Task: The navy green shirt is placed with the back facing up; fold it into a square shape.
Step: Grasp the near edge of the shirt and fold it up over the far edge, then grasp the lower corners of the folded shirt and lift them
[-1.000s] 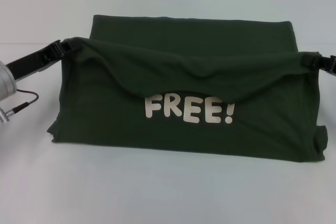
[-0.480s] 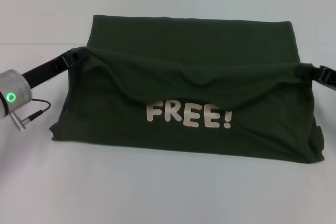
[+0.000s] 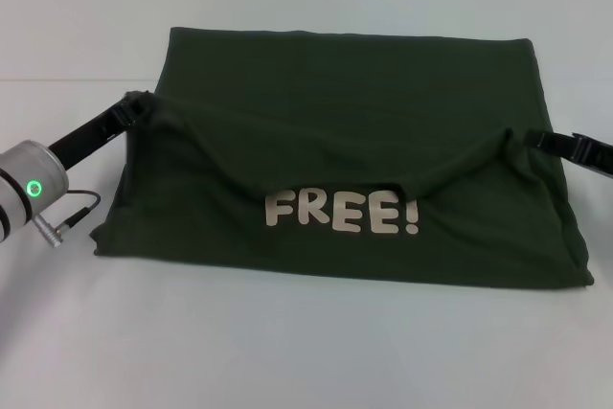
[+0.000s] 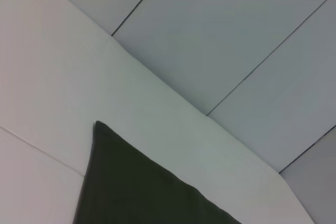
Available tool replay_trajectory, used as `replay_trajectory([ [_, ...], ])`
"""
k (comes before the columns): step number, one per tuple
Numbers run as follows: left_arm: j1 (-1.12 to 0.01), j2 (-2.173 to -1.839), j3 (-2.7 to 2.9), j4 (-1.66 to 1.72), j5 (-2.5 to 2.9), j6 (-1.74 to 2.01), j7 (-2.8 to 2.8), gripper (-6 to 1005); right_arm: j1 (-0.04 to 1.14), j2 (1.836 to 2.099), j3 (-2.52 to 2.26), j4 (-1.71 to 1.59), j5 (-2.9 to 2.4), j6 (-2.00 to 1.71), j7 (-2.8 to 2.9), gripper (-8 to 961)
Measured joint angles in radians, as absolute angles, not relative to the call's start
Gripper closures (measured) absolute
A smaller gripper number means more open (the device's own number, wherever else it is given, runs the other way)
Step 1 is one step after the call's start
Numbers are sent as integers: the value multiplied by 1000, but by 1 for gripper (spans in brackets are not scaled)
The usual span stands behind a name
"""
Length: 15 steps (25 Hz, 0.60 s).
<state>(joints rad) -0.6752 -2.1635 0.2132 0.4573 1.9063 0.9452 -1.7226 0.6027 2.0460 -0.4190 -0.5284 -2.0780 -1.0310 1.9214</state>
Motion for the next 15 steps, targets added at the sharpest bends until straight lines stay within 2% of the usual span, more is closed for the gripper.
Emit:
replay_trajectory([
  [7, -670, -2162, 213, 440, 1878, 951, -1687, 859, 564, 2040, -415, -527, -1958, -1102, 1846, 351],
  [10, -666, -2161, 213, 440, 1878, 952, -1688, 694, 538, 2040, -415, -530, -1903, -1157, 1809, 210],
  [12, -647, -2153, 213, 443, 1878, 979, -1704, 606, 513, 2039, -415, -533, -1868, -1211, 1779, 149],
  [15, -616, -2125, 224, 442, 1884, 1056, -1745, 506, 478, 2032, -415, -535, -1848, -1302, 1741, 57],
])
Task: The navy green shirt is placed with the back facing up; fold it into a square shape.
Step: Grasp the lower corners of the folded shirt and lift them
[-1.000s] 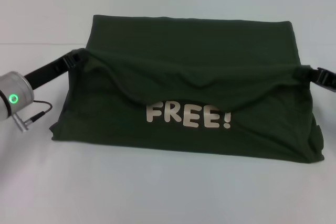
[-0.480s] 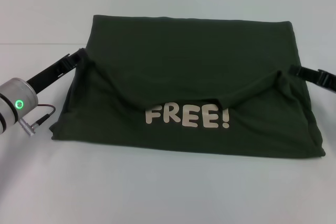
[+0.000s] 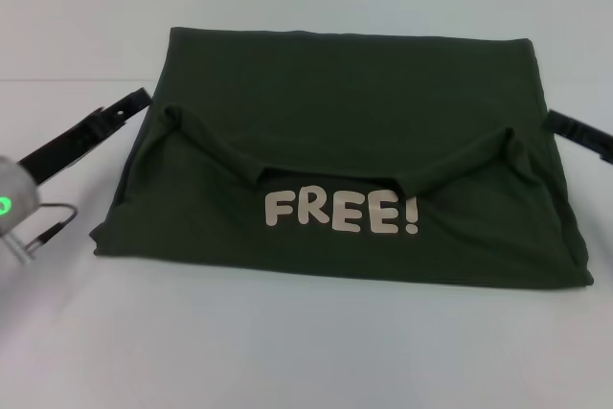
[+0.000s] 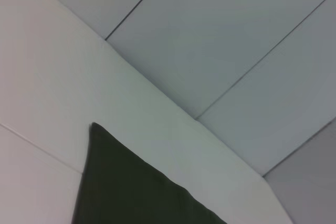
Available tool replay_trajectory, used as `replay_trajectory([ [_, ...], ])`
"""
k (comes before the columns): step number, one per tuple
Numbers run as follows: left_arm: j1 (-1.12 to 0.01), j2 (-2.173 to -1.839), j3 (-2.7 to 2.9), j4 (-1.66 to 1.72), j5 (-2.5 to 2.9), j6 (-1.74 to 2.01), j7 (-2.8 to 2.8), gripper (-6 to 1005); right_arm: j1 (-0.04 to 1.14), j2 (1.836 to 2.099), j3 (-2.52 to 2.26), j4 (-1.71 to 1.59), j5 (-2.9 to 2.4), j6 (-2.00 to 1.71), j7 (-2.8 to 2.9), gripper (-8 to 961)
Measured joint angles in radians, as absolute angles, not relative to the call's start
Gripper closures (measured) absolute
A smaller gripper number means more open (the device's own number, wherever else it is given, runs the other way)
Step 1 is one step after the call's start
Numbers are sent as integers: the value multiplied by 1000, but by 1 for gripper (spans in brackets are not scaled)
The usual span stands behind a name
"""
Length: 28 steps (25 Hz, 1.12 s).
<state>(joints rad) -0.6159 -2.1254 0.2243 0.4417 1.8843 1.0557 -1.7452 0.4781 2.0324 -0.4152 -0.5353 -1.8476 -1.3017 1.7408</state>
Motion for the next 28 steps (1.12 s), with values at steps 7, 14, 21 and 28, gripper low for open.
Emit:
replay_trajectory([
  [7, -526, -1992, 512, 444, 1916, 1219, -2070, 284, 407, 2022, -430, -530, -1888, -1552, 1546, 30],
  [14, -514, -1963, 571, 522, 2062, 1229, -2233, 282, 393, 2062, -434, -528, -2067, -1722, 1272, 32],
  [21, -521, -1963, 574, 562, 2100, 1210, -2234, 284, 397, 2087, -446, -482, -2150, -1726, 1155, 31],
  [28, -528, -1976, 609, 559, 2126, 1147, -2212, 283, 396, 2085, -449, -477, -2152, -1724, 1152, 32],
])
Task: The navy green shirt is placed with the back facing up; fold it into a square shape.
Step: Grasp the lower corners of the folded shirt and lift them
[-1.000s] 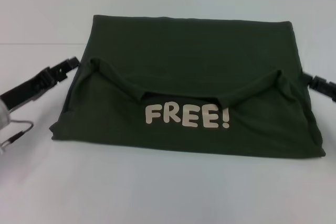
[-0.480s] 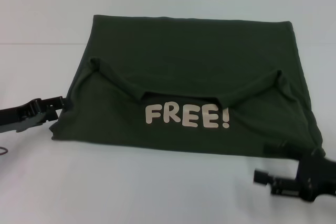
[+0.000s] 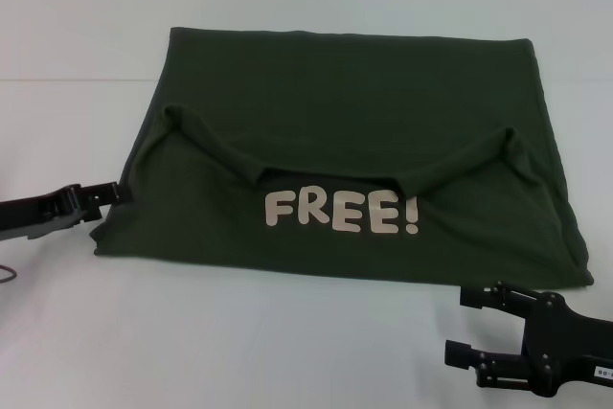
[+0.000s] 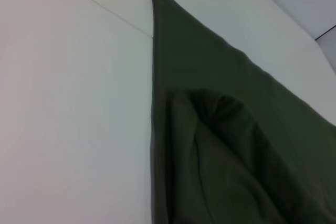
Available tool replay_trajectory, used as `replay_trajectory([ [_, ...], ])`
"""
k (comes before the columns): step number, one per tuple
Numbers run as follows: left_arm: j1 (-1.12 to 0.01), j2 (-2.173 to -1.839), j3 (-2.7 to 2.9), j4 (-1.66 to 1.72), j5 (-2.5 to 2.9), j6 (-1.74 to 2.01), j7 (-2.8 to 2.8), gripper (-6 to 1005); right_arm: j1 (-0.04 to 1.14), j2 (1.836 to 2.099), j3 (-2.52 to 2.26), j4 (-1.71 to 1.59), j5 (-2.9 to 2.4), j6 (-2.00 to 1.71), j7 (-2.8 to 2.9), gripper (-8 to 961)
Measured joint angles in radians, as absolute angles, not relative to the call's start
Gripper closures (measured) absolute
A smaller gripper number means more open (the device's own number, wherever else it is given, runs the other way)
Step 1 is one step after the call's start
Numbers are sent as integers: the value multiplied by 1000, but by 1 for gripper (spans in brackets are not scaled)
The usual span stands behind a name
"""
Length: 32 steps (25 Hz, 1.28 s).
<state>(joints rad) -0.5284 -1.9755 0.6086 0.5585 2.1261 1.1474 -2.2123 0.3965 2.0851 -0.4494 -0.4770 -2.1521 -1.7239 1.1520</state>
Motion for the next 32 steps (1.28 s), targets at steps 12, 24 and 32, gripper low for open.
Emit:
replay_trajectory([
  [12, -532, -1986, 643, 550, 2128, 1121, -2212, 285, 407, 2087, -449, -477, -2154, -1705, 1160, 31],
  [24, -539, -1994, 679, 551, 2128, 1113, -2216, 287, 412, 2087, -449, -477, -2154, -1698, 1161, 32],
  [32, -527, -1985, 676, 563, 2128, 1118, -2222, 288, 414, 2088, -449, -477, -2154, -1695, 1163, 32],
])
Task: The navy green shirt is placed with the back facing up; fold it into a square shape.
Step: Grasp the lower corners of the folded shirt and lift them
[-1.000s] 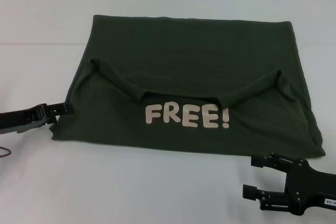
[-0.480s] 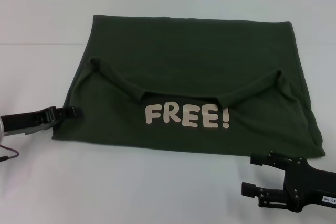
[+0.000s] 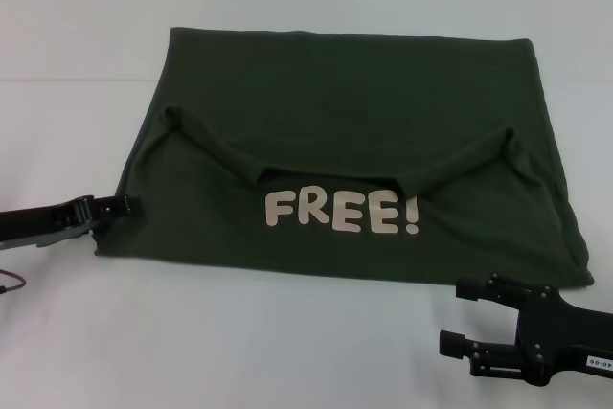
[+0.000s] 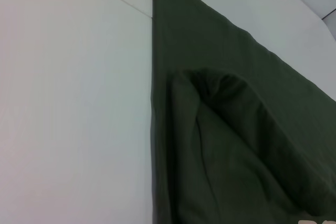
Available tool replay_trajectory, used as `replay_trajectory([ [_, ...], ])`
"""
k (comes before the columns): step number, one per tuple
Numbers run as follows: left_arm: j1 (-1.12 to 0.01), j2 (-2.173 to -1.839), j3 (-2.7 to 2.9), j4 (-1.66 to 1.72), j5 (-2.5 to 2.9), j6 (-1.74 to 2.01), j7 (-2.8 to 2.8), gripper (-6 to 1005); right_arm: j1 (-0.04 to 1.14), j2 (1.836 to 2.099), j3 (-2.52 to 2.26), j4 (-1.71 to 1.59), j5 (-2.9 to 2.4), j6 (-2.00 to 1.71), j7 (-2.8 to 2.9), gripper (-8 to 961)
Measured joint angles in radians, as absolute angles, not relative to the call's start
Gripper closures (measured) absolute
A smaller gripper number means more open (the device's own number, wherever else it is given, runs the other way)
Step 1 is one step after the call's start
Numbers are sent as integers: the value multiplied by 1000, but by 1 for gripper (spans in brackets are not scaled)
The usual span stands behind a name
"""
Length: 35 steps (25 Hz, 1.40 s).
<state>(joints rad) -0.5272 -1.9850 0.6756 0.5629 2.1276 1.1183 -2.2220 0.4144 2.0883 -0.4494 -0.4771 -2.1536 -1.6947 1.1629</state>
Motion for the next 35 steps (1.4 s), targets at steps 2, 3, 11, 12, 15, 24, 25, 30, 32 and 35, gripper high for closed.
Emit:
replay_trajectory([
  [2, -526, -1984, 677, 563, 2128, 1119, -2222, 288, 414, 2088, -449, -477, -2154, -1695, 1163, 32],
  [3, -526, -1984, 679, 563, 2128, 1120, -2222, 288, 415, 2088, -449, -477, -2154, -1695, 1163, 32],
  [11, -539, -1991, 683, 562, 2153, 1168, -2223, 289, 418, 2087, -451, -477, -2154, -1696, 1170, 31],
  [12, -540, -1990, 681, 563, 2153, 1175, -2223, 290, 418, 2087, -451, -477, -2154, -1696, 1173, 31],
  [15, -541, -1988, 676, 563, 2153, 1174, -2223, 290, 420, 2087, -451, -477, -2154, -1696, 1176, 31],
  [24, -536, -1984, 679, 573, 2189, 1159, -2228, 290, 420, 2088, -451, -477, -2154, -1698, 1177, 31],
  [25, -538, -1983, 680, 573, 2192, 1165, -2233, 290, 420, 2088, -451, -477, -2154, -1698, 1177, 31],
  [30, -546, -1983, 682, 574, 2192, 1197, -2249, 290, 422, 2088, -451, -477, -2154, -1699, 1177, 31],
  [32, -548, -1983, 683, 574, 2196, 1200, -2250, 291, 422, 2088, -451, -477, -2154, -1700, 1177, 31],
  [35, -549, -1983, 684, 575, 2203, 1188, -2250, 291, 422, 2088, -451, -477, -2154, -1701, 1177, 31],
])
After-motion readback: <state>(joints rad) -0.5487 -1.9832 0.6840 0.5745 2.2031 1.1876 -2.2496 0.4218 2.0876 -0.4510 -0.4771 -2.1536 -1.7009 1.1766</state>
